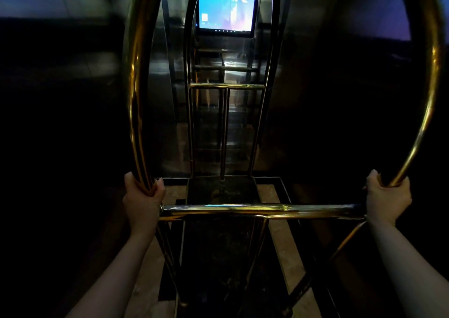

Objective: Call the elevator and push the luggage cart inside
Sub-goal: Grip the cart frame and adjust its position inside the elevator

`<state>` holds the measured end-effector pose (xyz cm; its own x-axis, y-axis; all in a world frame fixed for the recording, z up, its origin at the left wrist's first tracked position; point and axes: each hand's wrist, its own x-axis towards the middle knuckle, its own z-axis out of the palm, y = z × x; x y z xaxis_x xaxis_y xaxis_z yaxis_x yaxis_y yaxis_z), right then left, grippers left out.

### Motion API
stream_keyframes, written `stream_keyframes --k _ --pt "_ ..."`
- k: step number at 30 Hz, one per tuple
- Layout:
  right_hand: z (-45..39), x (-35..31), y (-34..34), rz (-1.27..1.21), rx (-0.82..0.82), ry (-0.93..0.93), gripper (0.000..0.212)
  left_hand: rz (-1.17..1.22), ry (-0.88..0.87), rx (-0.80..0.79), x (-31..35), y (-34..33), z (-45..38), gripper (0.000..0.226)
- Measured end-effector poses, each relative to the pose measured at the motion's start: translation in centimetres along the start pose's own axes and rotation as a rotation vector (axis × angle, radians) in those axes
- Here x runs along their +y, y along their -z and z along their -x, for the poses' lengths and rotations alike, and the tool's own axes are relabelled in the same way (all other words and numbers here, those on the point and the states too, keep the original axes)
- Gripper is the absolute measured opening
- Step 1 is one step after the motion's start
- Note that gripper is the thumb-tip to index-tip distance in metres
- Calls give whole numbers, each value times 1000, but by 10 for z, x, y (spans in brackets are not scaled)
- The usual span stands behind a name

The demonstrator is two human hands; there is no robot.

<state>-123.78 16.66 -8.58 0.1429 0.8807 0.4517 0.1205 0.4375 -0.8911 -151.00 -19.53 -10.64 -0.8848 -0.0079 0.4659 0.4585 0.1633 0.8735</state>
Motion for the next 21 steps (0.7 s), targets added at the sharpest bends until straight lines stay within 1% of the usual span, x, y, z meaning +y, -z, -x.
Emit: stream_keyframes --k 2,6,9,14,18,20,21 --pt "-1 2 0 27 -3 4 19 6 1 -12 -1 0 -2 27" --pt "0 0 -1 83 -6 51 18 4 -5 -22 -4 1 -4 27" --pt "1 1 1 121 -16 37 22 16 -6 -38 -3 2 -2 27" --pt "1 -1 11 141 -141 -15 28 21 -19 -55 -4 5 0 26" --pt "3 -11 16 177 -182 -55 29 -1 -7 -36 -2 4 1 28" --pt "5 -15 18 205 -199 -91 34 1 -5 -36 -1 4 1 28" --pt "7 -20 20 234 -195 -75 40 0 1 -42 0 4 0 28"
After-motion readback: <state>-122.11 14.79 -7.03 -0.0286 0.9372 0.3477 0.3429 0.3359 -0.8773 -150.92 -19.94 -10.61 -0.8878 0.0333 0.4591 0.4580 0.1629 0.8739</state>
